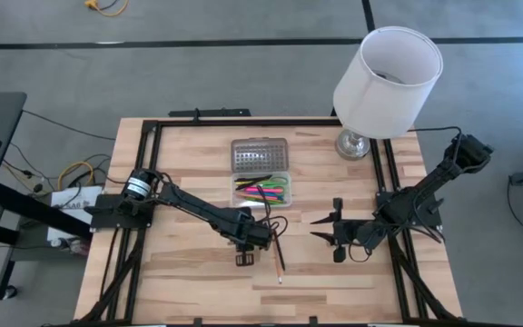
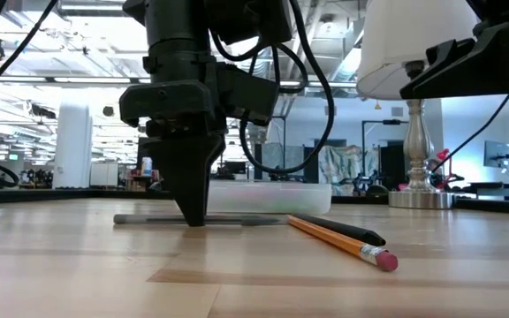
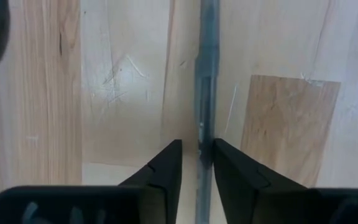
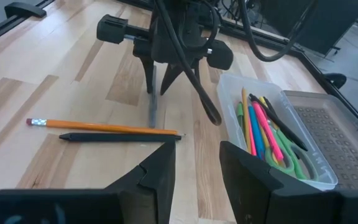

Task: Pick & place school supplies into a supply box
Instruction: Put the gray pen into the black supply box

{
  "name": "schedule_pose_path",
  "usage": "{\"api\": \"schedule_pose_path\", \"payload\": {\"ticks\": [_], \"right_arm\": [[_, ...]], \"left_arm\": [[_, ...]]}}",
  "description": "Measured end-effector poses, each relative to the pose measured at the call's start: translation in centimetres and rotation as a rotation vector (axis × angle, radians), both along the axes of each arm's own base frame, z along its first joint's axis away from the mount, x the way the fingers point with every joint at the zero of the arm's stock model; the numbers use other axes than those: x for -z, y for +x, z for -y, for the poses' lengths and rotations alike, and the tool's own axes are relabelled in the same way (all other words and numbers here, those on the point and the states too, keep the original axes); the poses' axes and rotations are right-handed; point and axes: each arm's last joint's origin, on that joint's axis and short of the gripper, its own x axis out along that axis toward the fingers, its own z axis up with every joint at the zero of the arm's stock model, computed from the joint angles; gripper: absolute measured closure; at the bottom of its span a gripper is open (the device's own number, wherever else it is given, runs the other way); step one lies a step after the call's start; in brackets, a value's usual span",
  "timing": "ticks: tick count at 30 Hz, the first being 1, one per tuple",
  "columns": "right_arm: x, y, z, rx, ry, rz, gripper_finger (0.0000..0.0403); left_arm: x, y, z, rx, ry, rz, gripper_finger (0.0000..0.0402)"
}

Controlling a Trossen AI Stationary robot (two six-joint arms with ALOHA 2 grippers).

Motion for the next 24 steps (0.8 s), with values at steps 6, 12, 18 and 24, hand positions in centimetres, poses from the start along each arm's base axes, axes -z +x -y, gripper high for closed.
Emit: {"api": "schedule_pose_path", "payload": {"ticks": [6, 12, 18, 24], "right_arm": [[0.0, 0.0, 0.0, 0.001, 0.001, 0.0, 0.0282], [0.0, 0.0, 0.0, 0.001, 0.001, 0.0, 0.0282], [0.0, 0.0, 0.0, 0.001, 0.001, 0.0, 0.0282], [0.0, 0.0, 0.0, 0.002, 0.001, -0.001, 0.0282]], "left_arm": [[0.0, 0.0, 0.0, 0.0, 0.002, -0.004, 0.0354], [0.0, -0.2, 0.0, -0.019, 0.014, -0.022, 0.0378], [-0.5, -0.7, 0.3, -0.036, 0.052, -0.028, 0.0376], [-1.6, -1.5, 0.6, -0.025, 0.107, -0.027, 0.0379]]}}
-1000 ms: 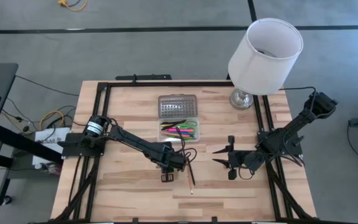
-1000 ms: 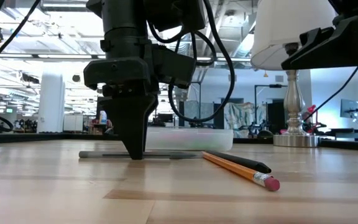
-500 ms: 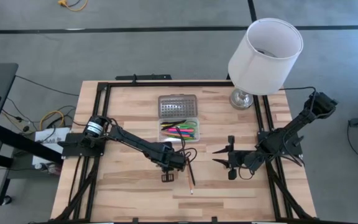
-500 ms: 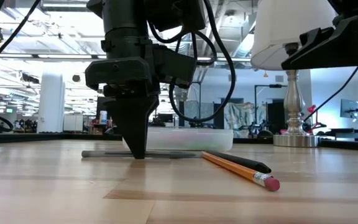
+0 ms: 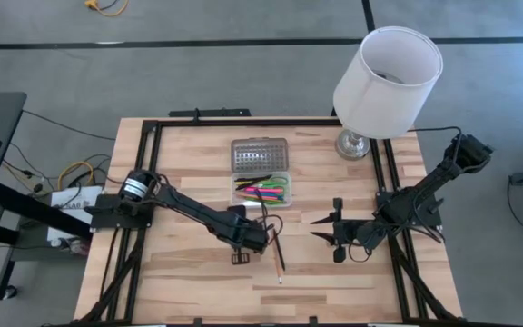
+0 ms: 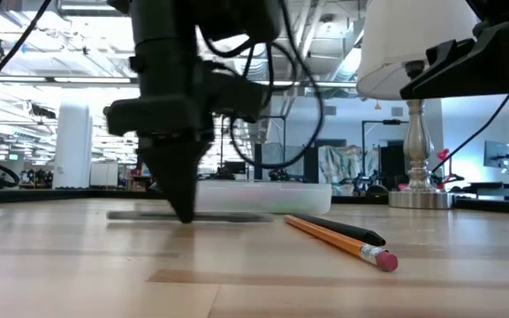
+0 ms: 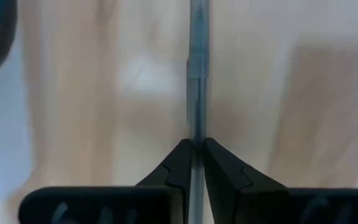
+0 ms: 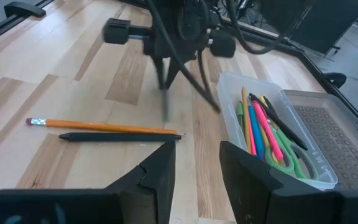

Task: Pick & place school supplies into a supply box
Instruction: Put the gray pen into the black supply box

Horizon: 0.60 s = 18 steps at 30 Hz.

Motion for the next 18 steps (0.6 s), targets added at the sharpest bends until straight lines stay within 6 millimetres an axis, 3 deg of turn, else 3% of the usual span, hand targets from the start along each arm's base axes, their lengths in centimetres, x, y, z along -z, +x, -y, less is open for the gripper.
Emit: {"api": "schedule_pose_path", "payload": {"ticks": [11, 18], "right_arm": [[0.0, 0.0, 0.0, 0.0, 0.0, -0.001, 0.0282], [0.0, 0.0, 0.0, 0.0, -0.001, -0.001, 0.0282]], "left_arm": [[-3.4, -0.8, -1.0, -0.023, 0.121, 0.075, 0.0378], [-5.2, -0.5, -3.7, -0.039, 0.205, 0.129, 0.0377]]}}
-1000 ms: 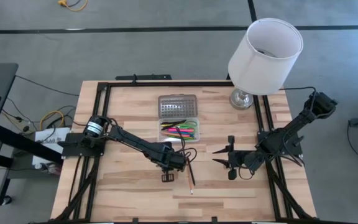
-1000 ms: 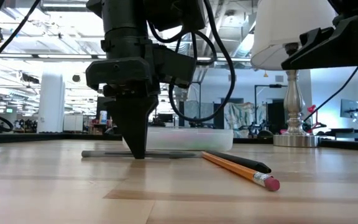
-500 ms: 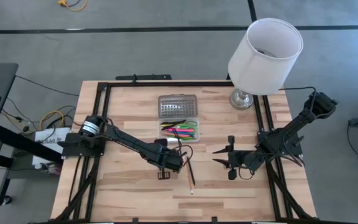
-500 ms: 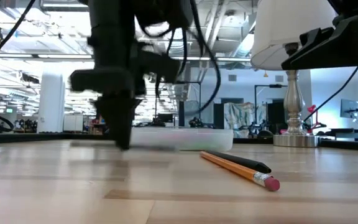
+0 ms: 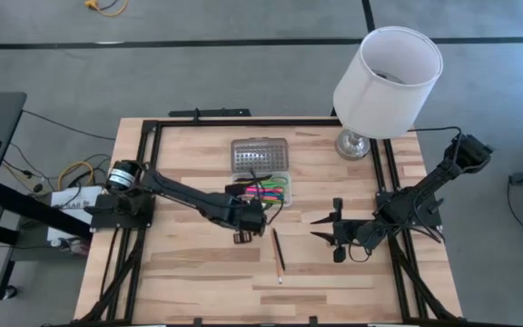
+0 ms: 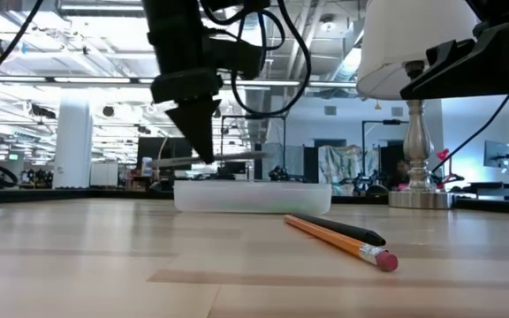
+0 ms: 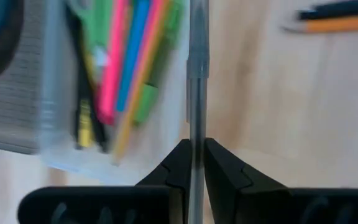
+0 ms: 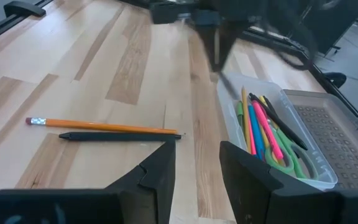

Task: Pick & place school supplies into a supply box
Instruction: Put the gray pen into the black supply box

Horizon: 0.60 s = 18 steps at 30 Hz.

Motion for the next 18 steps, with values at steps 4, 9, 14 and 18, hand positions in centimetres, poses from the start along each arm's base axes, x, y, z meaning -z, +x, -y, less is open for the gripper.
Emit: {"api": "schedule_pose_path", "payload": {"ticks": [4, 9, 14, 18], "right_arm": [[0.0, 0.0, 0.0, 0.0, 0.0, 0.0, 0.0282], [0.0, 0.0, 0.0, 0.0, -0.001, 0.0, 0.0282], [0.0, 0.0, 0.0, 0.0, -0.001, 0.0, 0.0282], [0.0, 0.0, 0.0, 0.0, -0.001, 0.0, 0.0282]], "left_arm": [[-0.2, 0.4, -2.4, -0.022, 0.06, -0.004, 0.0377], [-0.3, 1.2, -5.9, -0.07, 0.081, 0.032, 0.0377], [-0.6, 2.1, -8.7, -0.108, 0.027, 0.118, 0.0377], [-0.4, 2.6, -10.6, -0.13, -0.065, 0.166, 0.0377]]}}
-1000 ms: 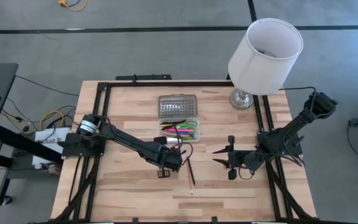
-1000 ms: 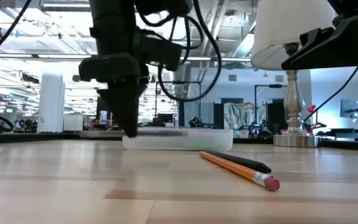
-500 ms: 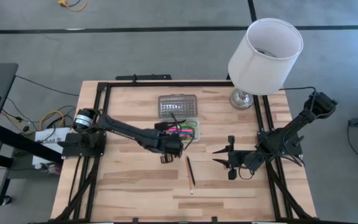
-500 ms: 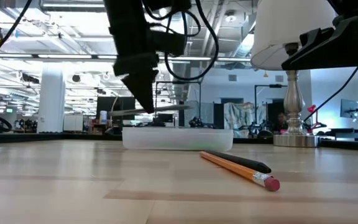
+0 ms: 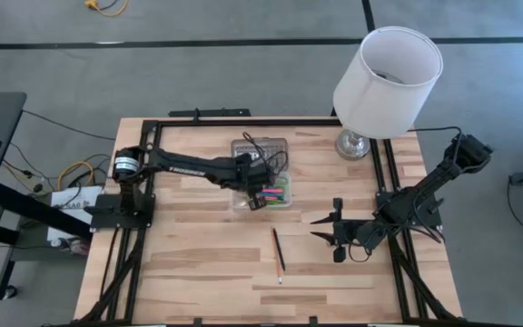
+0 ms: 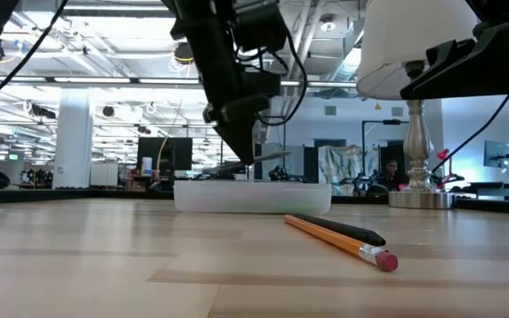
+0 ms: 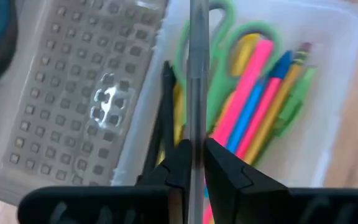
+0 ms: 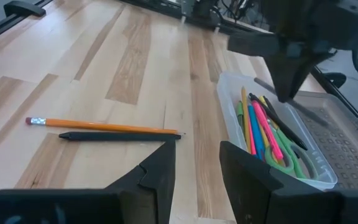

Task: Pick & place school supplies into a supply box
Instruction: Put the gray pen into the black supply box, then put the black pen into the black supply box

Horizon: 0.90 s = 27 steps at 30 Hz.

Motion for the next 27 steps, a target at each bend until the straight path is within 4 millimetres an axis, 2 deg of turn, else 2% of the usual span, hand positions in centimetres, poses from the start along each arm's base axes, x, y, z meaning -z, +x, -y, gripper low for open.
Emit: {"api": "schedule_pose_path", "payload": {"ticks": [4, 9, 19, 23, 27], "right_arm": [[0.0, 0.0, 0.0, 0.002, 0.002, -0.003, 0.0282], [0.1, 0.0, 0.0, 0.004, 0.001, -0.009, 0.0282], [0.0, 0.0, 0.0, 0.008, 0.015, -0.002, 0.0282], [-0.1, 0.1, 0.0, 0.027, 0.065, 0.016, 0.0282], [-0.3, 0.4, 0.3, 0.057, 0.112, 0.039, 0.0282]], "left_arm": [[0.0, 0.0, -0.9, -0.023, -0.006, 0.009, 0.0377], [0.0, 0.0, -0.9, -0.012, -0.003, 0.004, 0.0366], [0.0, -0.1, -0.9, -0.017, 0.033, -0.003, 0.0278], [-0.1, -0.3, 0.3, 0.033, 0.017, -0.027, 0.0261], [-1.4, -0.5, 3.4, 0.14, 0.033, -0.003, 0.0258]]}}
